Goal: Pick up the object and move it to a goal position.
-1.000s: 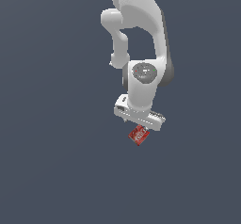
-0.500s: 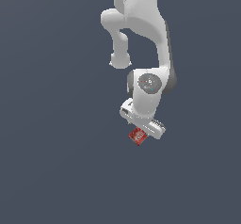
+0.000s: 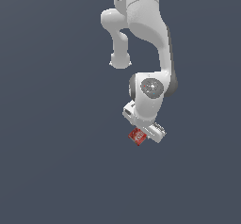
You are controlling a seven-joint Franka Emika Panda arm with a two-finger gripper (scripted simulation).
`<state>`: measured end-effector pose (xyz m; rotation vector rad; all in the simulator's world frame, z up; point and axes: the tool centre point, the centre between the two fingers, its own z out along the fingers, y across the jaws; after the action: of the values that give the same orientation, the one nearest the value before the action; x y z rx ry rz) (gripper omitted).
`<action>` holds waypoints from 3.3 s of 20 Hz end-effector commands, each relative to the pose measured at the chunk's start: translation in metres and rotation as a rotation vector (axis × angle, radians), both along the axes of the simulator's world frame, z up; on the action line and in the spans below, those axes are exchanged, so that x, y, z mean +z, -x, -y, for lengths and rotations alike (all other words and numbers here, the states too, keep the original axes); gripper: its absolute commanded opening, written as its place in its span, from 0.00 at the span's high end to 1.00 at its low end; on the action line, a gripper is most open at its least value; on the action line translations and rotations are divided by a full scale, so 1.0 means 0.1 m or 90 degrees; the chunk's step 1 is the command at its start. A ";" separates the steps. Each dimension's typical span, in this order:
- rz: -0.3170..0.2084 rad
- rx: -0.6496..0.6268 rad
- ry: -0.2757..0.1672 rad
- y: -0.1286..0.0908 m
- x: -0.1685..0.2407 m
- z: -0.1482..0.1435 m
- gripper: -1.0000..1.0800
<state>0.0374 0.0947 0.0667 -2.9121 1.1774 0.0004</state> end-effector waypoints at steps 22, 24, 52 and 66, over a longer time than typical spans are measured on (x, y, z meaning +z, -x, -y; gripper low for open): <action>0.000 -0.007 0.000 0.00 -0.51 -0.01 1.00; 0.000 -0.007 0.000 0.00 -0.51 -0.01 1.00; 0.000 -0.007 0.000 0.33 0.43 -0.10 1.00; 0.000 -0.007 0.000 0.78 1.80 -0.23 1.00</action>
<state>-0.0360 0.1165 0.2333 -2.9049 1.1936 -0.0010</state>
